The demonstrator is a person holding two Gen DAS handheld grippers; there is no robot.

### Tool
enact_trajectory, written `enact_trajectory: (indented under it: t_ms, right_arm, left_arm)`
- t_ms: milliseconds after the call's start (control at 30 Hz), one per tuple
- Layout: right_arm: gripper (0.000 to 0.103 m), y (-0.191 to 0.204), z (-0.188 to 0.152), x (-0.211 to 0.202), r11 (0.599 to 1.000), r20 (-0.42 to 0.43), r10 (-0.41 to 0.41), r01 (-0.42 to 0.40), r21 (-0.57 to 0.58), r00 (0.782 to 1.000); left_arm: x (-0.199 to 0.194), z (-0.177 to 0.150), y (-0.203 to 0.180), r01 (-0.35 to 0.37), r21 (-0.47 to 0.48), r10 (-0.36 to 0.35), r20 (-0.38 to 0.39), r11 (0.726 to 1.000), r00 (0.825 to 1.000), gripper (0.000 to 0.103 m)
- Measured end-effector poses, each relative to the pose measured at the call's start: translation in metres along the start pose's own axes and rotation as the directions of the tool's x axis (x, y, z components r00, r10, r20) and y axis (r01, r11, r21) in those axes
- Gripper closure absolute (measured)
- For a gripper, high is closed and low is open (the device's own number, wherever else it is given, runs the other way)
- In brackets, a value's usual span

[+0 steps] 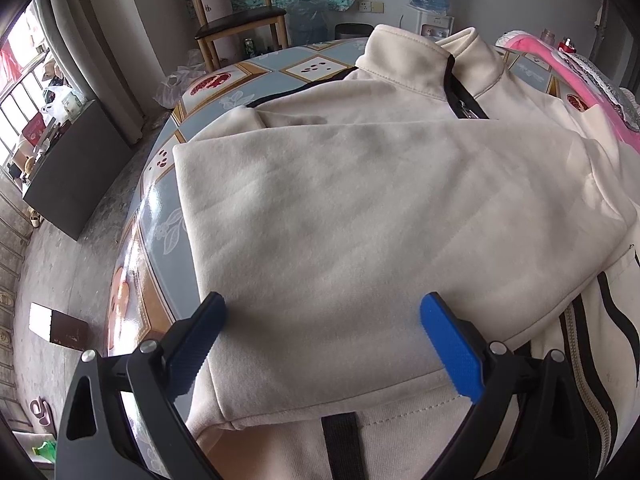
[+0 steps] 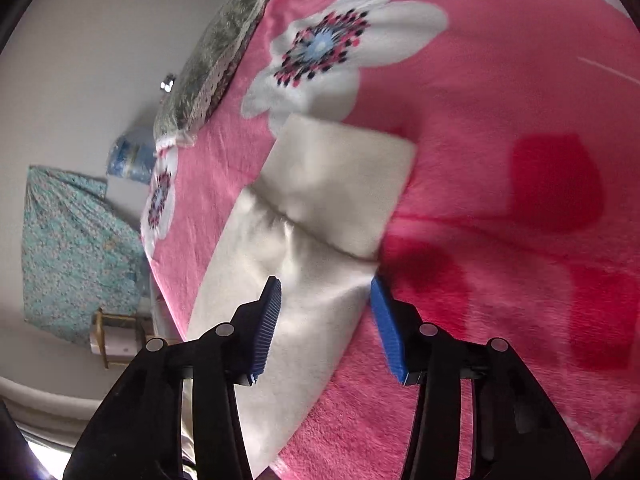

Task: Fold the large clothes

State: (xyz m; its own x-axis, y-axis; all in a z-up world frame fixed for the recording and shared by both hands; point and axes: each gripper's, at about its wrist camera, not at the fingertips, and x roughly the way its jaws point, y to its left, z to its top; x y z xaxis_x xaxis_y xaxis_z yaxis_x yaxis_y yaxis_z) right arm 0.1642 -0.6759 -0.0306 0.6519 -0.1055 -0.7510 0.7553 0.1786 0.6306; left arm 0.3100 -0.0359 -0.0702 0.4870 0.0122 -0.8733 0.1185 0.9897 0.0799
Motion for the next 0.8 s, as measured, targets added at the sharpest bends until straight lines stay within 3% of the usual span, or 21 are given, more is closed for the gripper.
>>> enact_trajectory:
  t_ms: [200,333,500,567,667,800]
  right_arm:
    - [0.055,-0.016,0.018,0.009,0.998,-0.015,0.036,-0.036,0.055,0.999]
    - [0.055,0.001,0.026,0.019,0.999,-0.022,-0.004,0.003,-0.043,1.000]
    - [0.093,0.022,0.027,0.013,0.989,-0.001,-0.033,0.032,-0.147,0.999]
    - [0.094,0.035,0.023,-0.002,0.980,0.027,-0.003,0.009,-0.201,1.000]
    - [0.094,0.066,0.010,-0.036,0.947,0.043,0.102,-0.083,-0.310,0.994]
    - [0.094,0.129,-0.027,-0.092,0.856,0.044,0.219,-0.170,-0.487,0.975]
  left_arm:
    - [0.000,0.000,0.000,0.000,-0.005,0.000,-0.005,1.000,1.000,0.007]
    - [0.000,0.001,0.001,-0.002,-0.005,0.002,-0.004,1.000,1.000,0.007]
    - [0.000,0.001,0.001,-0.002,-0.005,0.002,-0.003,1.000,1.000,0.007]
    - [0.000,0.001,0.001,-0.002,-0.005,0.002,-0.002,1.000,1.000,0.007]
    - [-0.001,0.000,0.001,0.006,-0.003,-0.006,0.009,1.000,1.000,0.007]
    - [-0.005,-0.002,0.003,0.023,0.002,-0.023,0.026,1.000,0.999,0.007]
